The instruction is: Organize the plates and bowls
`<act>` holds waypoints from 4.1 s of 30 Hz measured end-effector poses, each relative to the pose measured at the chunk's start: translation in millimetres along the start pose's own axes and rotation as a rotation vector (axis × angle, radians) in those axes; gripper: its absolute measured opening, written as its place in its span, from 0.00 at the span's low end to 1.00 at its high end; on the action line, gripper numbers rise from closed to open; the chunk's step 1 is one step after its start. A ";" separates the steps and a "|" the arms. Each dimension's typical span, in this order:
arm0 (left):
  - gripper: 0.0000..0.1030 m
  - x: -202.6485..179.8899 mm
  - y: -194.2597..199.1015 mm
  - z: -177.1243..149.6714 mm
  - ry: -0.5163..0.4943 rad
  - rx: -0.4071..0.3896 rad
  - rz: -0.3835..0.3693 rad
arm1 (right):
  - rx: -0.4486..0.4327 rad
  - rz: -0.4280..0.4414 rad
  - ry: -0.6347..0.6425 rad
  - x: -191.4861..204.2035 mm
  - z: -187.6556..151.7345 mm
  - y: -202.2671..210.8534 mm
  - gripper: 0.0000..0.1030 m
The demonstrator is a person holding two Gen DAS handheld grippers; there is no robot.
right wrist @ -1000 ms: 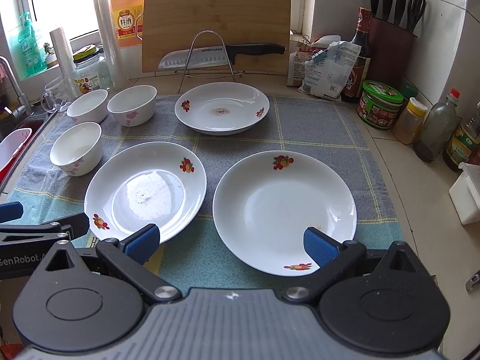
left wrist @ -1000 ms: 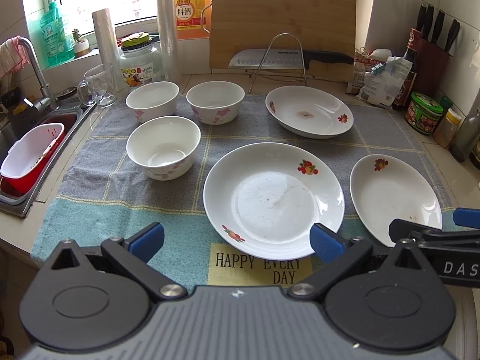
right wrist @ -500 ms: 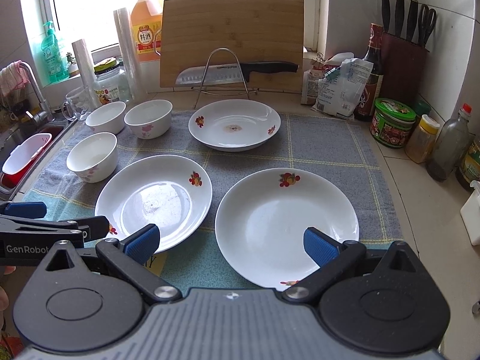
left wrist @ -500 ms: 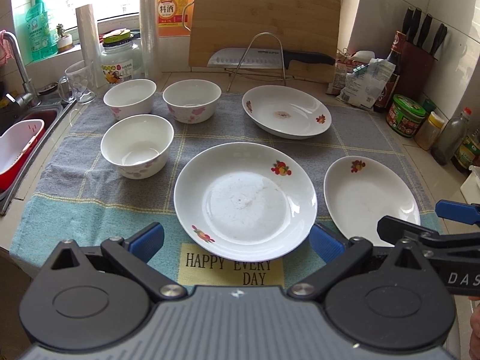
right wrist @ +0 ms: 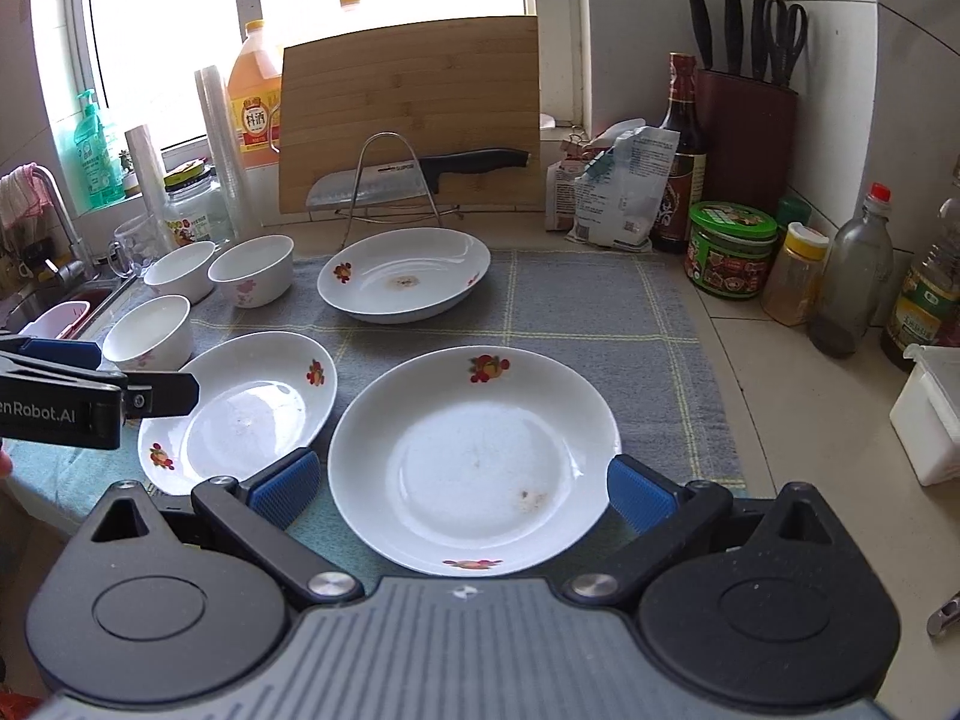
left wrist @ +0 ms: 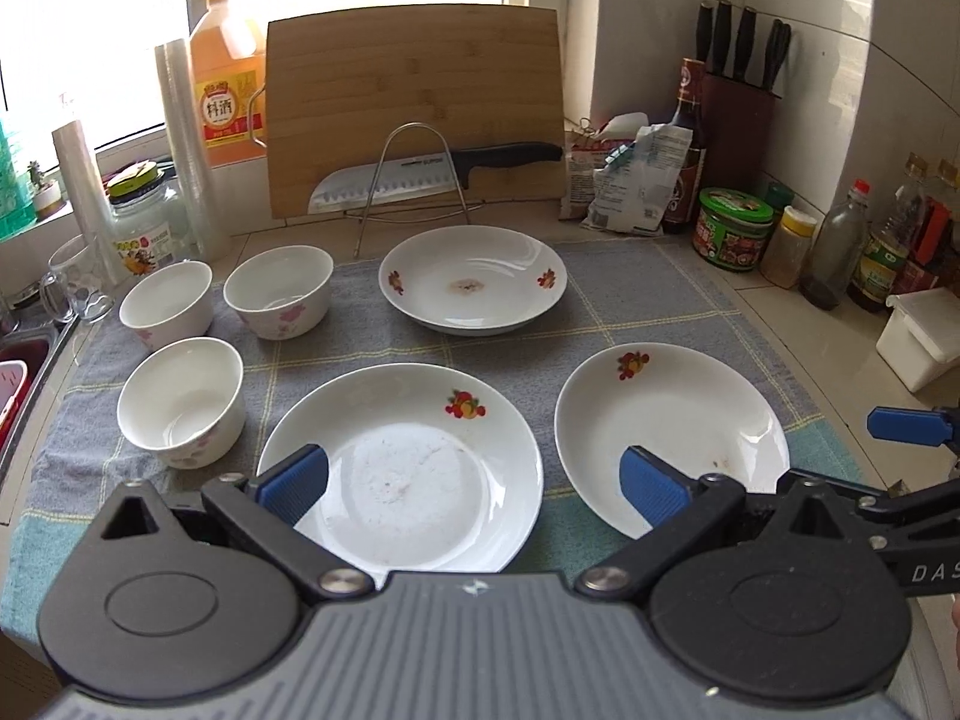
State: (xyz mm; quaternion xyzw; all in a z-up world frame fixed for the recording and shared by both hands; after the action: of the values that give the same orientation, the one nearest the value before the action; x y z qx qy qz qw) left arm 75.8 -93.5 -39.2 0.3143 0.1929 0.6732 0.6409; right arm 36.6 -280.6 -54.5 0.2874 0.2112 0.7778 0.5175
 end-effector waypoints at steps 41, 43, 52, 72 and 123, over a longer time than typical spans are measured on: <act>0.99 -109.7 -104.2 28.2 -0.350 0.092 -0.439 | 0.141 -0.045 0.061 -29.1 -73.7 -74.9 1.00; 0.99 -112.9 -108.0 28.6 -0.360 0.100 -0.455 | 0.123 -0.032 0.071 -29.7 -74.2 -74.7 1.00; 0.99 -132.5 -124.3 25.4 -0.454 0.130 -0.506 | 0.068 0.011 0.126 -29.1 -75.3 -72.5 1.00; 0.75 -150.0 -151.6 18.4 -0.579 0.246 -0.590 | 0.015 0.108 0.213 -34.1 -65.2 -84.6 1.00; 0.70 -176.4 -147.0 66.7 -0.580 0.221 -0.637 | 0.090 0.103 0.335 -57.5 -19.0 -74.2 0.98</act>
State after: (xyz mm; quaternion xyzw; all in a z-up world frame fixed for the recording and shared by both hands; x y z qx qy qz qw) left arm 226.1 -261.3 -119.1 0.4816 0.1630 0.3016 0.8066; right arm 91.8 -306.5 -128.2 0.1874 0.3141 0.8300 0.4211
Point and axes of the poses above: each gripper's, at about its wrist camera, not at the fingertips, and y roughly against the way its jaws point, x to its left, z to its top, the point moved 9 cm from there along -y, roughly the way its jaws point, and after that the axes turned 14 degrees about z, right-handed, at the moved point
